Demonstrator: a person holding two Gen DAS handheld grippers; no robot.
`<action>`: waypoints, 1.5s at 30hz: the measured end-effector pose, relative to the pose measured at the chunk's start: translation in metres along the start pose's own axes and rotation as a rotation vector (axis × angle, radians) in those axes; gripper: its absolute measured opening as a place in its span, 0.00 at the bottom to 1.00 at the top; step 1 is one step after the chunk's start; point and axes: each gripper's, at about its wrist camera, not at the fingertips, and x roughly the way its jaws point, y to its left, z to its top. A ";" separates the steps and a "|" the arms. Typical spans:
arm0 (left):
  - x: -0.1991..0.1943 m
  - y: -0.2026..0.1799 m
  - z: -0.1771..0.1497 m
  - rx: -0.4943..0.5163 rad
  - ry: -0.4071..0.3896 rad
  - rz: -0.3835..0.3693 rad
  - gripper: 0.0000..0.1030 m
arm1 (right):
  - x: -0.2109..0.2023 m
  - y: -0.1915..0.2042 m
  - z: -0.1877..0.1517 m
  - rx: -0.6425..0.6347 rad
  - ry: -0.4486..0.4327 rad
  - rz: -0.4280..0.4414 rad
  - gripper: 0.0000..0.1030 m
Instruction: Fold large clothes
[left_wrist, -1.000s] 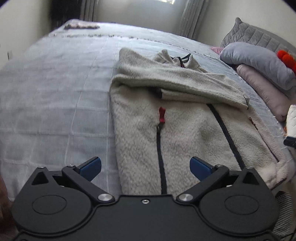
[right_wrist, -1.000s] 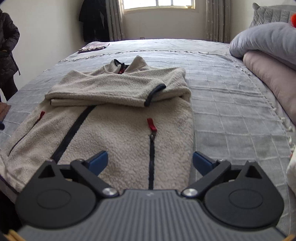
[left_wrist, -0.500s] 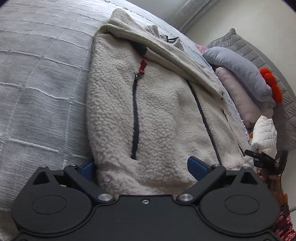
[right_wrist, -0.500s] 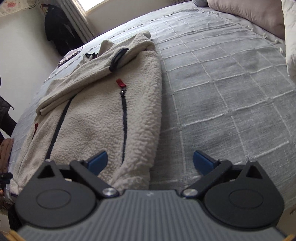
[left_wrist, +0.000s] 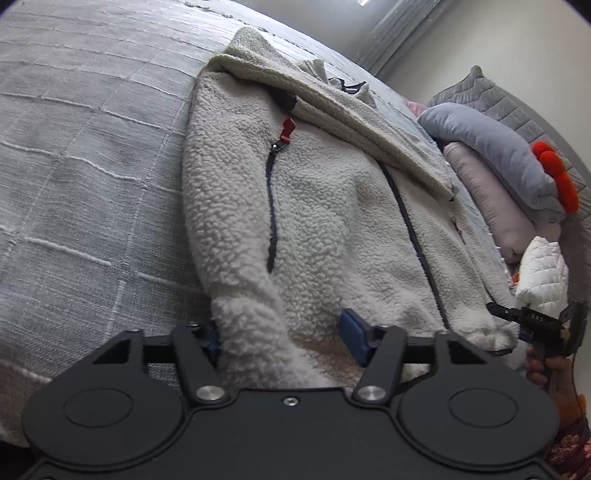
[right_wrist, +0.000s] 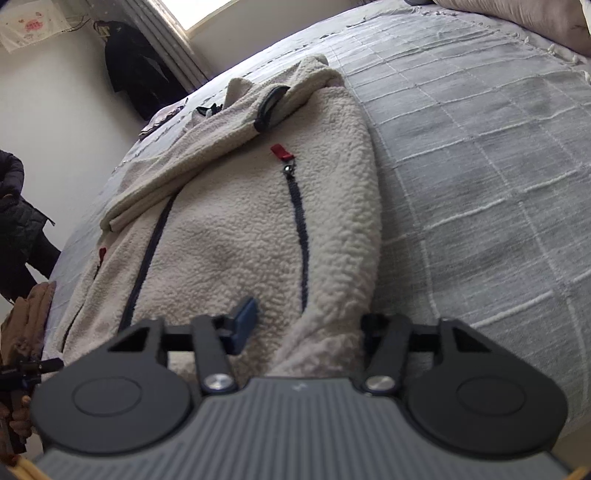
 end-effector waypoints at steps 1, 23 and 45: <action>0.001 0.001 -0.001 -0.015 0.009 -0.003 0.34 | 0.000 0.001 -0.001 0.002 -0.001 0.001 0.25; -0.123 -0.037 0.000 0.007 -0.260 -0.165 0.17 | -0.122 0.061 0.018 -0.087 -0.295 0.151 0.15; 0.001 -0.045 0.190 0.175 -0.363 -0.030 0.23 | -0.024 0.075 0.155 -0.126 -0.256 0.058 0.17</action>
